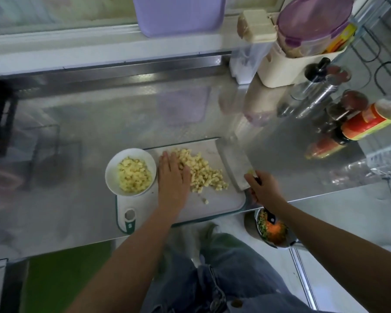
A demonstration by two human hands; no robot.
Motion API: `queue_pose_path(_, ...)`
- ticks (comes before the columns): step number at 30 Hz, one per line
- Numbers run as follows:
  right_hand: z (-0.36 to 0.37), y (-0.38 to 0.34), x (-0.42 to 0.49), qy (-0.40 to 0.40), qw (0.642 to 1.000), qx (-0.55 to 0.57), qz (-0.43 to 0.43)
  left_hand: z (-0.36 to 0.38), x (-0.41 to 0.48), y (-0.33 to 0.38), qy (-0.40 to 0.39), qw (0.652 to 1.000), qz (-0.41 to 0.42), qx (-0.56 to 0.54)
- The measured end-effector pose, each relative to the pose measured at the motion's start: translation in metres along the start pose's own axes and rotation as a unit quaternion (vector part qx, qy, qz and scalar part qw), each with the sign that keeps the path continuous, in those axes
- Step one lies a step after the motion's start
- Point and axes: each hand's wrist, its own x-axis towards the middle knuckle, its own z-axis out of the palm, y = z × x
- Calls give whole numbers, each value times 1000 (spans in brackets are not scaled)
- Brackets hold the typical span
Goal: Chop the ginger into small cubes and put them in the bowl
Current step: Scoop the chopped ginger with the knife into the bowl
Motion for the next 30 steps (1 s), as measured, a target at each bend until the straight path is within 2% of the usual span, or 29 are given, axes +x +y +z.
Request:
queue_pose_path(7,8,-4,-7,-63,997,45,13,18,3,-4,-28,999,-17,-30)
queue_pose_path(11,27,-27,-14,-106,994,17,-9,24,1,1,-28,996,-30,-79)
queue_pose_path(15,46,-47,-15,-104,994,-2,-40,25,2,1,-35,994,-40,-100)
queue_pose_path(20,60,-60,-16,-139,989,-17,-46,23,3,-1,-48,991,-44,-115)
queue_pose_path(25,50,-57,-13,-161,986,51,-15,18,2,-2,-47,992,-42,-112)
queue_pose_path(28,39,-52,-13,-155,984,88,5,10,0,-1,-25,997,-11,-75)
queue_pose_path(30,32,-51,-12,-146,983,111,10,0,-1,2,23,998,37,-38)
